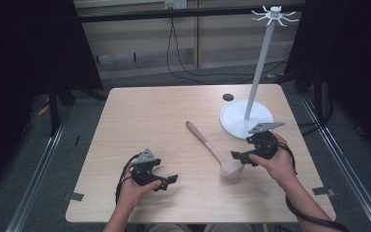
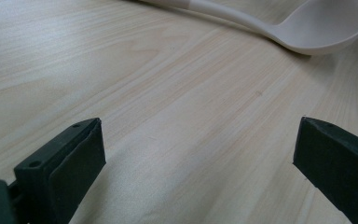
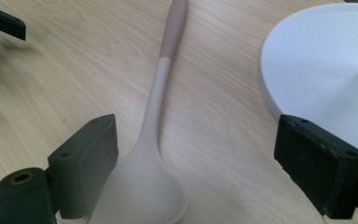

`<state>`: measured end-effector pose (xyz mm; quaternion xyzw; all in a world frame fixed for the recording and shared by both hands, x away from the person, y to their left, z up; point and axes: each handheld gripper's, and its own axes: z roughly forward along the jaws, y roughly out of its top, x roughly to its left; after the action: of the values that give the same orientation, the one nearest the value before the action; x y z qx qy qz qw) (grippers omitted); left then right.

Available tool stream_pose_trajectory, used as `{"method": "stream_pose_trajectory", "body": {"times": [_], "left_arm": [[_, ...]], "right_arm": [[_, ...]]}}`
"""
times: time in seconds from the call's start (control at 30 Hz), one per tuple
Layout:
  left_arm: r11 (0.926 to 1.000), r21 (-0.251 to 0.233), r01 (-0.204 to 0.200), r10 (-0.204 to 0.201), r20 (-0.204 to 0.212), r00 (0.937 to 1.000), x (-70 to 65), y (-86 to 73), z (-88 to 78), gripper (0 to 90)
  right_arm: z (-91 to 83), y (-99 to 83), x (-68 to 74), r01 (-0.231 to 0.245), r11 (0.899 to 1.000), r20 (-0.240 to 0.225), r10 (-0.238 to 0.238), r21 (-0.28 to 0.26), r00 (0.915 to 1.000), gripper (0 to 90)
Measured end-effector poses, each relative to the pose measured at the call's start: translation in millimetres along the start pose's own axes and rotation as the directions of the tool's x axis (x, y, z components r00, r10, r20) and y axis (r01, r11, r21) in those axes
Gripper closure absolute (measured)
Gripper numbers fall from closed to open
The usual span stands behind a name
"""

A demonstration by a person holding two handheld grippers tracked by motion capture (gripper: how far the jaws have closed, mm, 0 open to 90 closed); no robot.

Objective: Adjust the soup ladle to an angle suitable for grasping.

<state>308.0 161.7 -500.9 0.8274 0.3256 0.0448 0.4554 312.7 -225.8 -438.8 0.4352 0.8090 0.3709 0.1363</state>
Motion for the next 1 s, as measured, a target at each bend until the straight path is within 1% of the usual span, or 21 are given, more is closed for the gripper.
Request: {"method": "stream_pose_trajectory", "body": {"times": [0.07, 0.13, 0.2, 0.27, 0.33, 0.4, 0.47, 0.53, 0.57, 0.6, 0.63, 0.7, 0.77, 0.8, 0.9, 0.97, 1.0], "left_arm": [[1.0000, 0.000, -0.001, 0.001, -0.002, 1.0000, 0.1, 0.0, -0.1, 1.9], [1.0000, -0.001, -0.002, 0.002, -0.001, 1.0000, 0.3, 0.1, -0.1, 1.9], [1.0000, -0.001, -0.004, 0.004, 0.000, 1.0000, 0.4, 0.3, -0.5, 1.9], [1.0000, -0.006, -0.002, 0.002, -0.002, 1.0000, 0.8, 0.6, -1.4, 1.9], [1.0000, -0.008, -0.002, 0.002, -0.003, 1.0000, 1.3, 0.5, -1.8, 1.9], [1.0000, -0.009, -0.002, 0.002, -0.002, 1.0000, 1.8, 0.5, -2.4, 1.9], [0.9999, -0.011, -0.002, 0.002, 0.001, 1.0000, 2.1, 0.5, -2.5, 1.9], [0.9999, -0.011, -0.002, 0.002, 0.000, 1.0000, 2.5, 0.7, -2.6, 1.9], [0.9999, -0.011, -0.002, 0.002, 0.000, 1.0000, 2.5, 0.7, -2.6, 1.9], [0.9999, -0.011, -0.002, 0.002, 0.000, 1.0000, 2.5, 0.7, -2.6, 1.9], [0.9999, -0.011, -0.002, 0.002, 0.000, 1.0000, 2.5, 0.7, -2.6, 1.9], [0.9999, -0.011, -0.004, 0.004, 0.000, 1.0000, 2.7, 0.8, -2.8, 1.9], [0.9999, -0.012, -0.004, 0.004, 0.001, 1.0000, 3.0, 1.0, -3.1, 1.9], [0.9999, -0.014, -0.002, 0.002, 0.000, 1.0000, 3.0, 1.0, -3.2, 1.9], [0.9999, -0.015, -0.003, 0.003, 0.000, 1.0000, 3.1, 1.1, -3.2, 1.9], [0.9999, -0.014, -0.004, 0.004, 0.001, 1.0000, 3.0, 1.2, -3.2, 1.9], [0.9999, -0.015, -0.004, 0.004, 0.001, 1.0000, 2.6, 1.2, -3.2, 1.9]], "right_arm": [[1.7, 2.8, 0.4, 0.003, 1.000, -0.009, -0.003, -0.004, 1.0000, 13.6], [4.4, 8.5, 2.5, 0.006, 1.000, -0.014, -0.006, 0.011, 0.9999, 13.7], [7.9, 14.1, 4.8, 0.021, 1.000, -0.015, -0.020, 0.020, 0.9997, 13.7], [13.2, 21.8, 7.9, 0.045, 0.999, -0.017, -0.045, 0.025, 0.9988, 13.7], [15.0, 24.4, 9.4, 0.048, 0.998, -0.020, -0.048, 0.027, 0.9987, 13.7], [21.4, 31.5, 14.0, 0.064, 0.997, -0.024, -0.063, 0.042, 0.9977, 13.8], [22.4, 33.3, 15.2, 0.065, 0.997, -0.020, -0.064, 0.048, 0.9978, 13.8], [28.9, 39.7, 18.3, 0.080, 0.995, -0.020, -0.079, 0.055, 0.9967, 13.8], [28.9, 39.7, 18.3, 0.080, 0.995, -0.020, -0.079, 0.055, 0.9967, 13.8], [33.2, 43.2, 19.7, 0.082, 0.995, -0.023, -0.081, 0.060, 0.9965, 13.9], [34.7, 44.6, 20.3, 0.085, 0.994, -0.017, -0.085, 0.063, 0.9963, 14.0], [37.0, 46.1, 20.7, 0.085, 0.994, -0.023, -0.083, 0.062, 0.9963, 14.0], [41.2, 49.2, 20.9, 0.093, 0.993, -0.025, -0.092, 0.066, 0.9955, 14.2], [45.3, 51.6, 21.7, 0.085, 0.994, -0.024, -0.084, 0.072, 0.9962, 14.4], [50.2, 53.4, 21.1, 0.089, 0.993, -0.025, -0.088, 0.079, 0.9958, 14.7], [56.0, 54.7, 21.2, 0.079, 0.993, -0.029, -0.077, 0.086, 0.9966, 15.5], [61.0, 56.3, 21.6, 0.072, 0.992, -0.026, -0.070, 0.101, 0.9972, 16.3]]}}
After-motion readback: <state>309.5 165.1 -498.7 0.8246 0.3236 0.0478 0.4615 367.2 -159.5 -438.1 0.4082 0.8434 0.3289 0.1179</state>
